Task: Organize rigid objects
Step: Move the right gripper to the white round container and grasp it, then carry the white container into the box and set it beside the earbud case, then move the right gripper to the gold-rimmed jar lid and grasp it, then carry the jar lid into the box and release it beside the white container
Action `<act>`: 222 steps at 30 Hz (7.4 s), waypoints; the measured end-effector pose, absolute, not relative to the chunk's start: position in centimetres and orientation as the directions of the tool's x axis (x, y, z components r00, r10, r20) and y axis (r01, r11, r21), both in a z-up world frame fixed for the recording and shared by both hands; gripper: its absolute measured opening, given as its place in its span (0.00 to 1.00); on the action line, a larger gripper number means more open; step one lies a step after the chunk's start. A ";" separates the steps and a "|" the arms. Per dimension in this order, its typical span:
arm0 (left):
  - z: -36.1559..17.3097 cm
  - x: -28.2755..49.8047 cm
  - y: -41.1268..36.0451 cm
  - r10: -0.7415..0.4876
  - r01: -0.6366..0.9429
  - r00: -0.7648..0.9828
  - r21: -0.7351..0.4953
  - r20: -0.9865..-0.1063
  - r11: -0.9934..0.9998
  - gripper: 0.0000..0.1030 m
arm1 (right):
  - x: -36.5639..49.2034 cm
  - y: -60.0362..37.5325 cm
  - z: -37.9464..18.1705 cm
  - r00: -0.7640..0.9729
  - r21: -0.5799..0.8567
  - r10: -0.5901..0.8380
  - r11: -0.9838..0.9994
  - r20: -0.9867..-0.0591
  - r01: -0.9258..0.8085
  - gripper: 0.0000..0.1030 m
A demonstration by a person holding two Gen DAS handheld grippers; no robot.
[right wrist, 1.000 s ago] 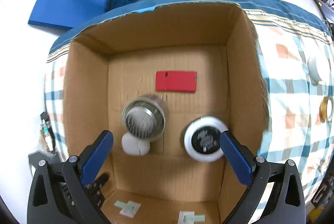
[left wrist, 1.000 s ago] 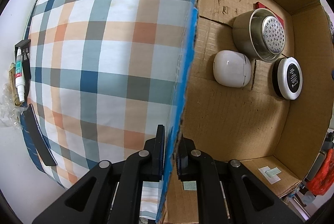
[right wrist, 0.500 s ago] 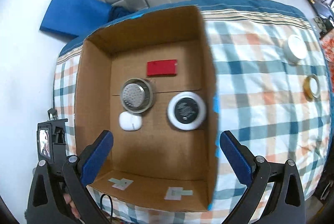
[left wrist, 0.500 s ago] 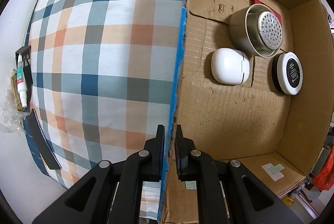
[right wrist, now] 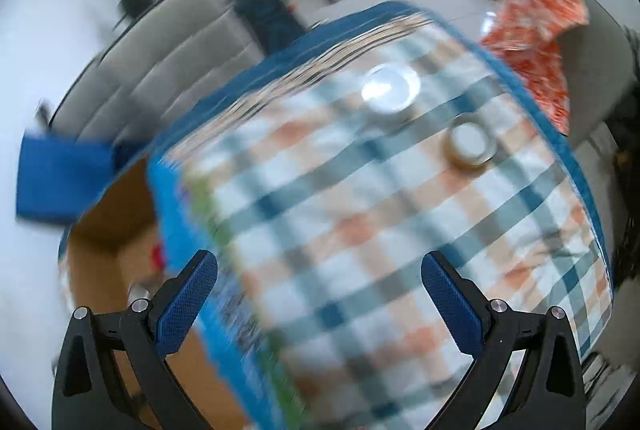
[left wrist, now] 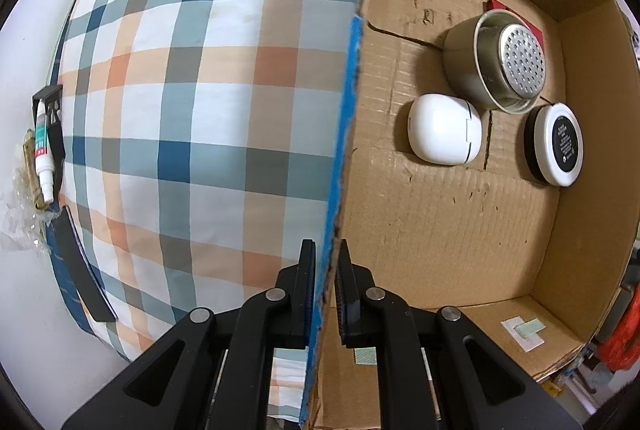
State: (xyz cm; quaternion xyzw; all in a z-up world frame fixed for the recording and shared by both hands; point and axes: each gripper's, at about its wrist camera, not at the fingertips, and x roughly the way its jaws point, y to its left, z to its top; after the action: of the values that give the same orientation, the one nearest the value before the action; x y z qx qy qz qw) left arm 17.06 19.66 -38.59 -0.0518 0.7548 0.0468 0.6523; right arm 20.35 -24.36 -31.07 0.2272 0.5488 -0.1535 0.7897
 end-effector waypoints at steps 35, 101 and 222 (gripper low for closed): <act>-39.6 16.1 20.6 -0.002 -0.193 -0.132 0.024 -0.991 0.981 0.09 | 26.2 -25.0 -43.6 0.126 0.174 0.137 0.915 -0.983 0.365 0.66; -41.7 16.4 21.0 -0.077 -0.148 -0.159 -0.053 -0.984 0.988 0.08 | 19.0 -0.9 -38.3 0.026 0.415 0.414 0.909 -0.910 0.037 0.69; -42.9 19.0 18.6 0.007 -0.185 -0.192 0.044 -0.981 0.982 0.09 | 23.7 -29.2 -46.6 0.006 0.082 0.089 0.889 -0.996 0.450 0.66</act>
State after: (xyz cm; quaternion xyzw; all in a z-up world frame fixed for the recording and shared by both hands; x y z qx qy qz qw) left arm 19.00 18.64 -42.89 -0.0580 0.7682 0.0761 0.6331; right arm 23.67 -29.19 -46.64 0.1944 0.6924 -0.1322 0.6821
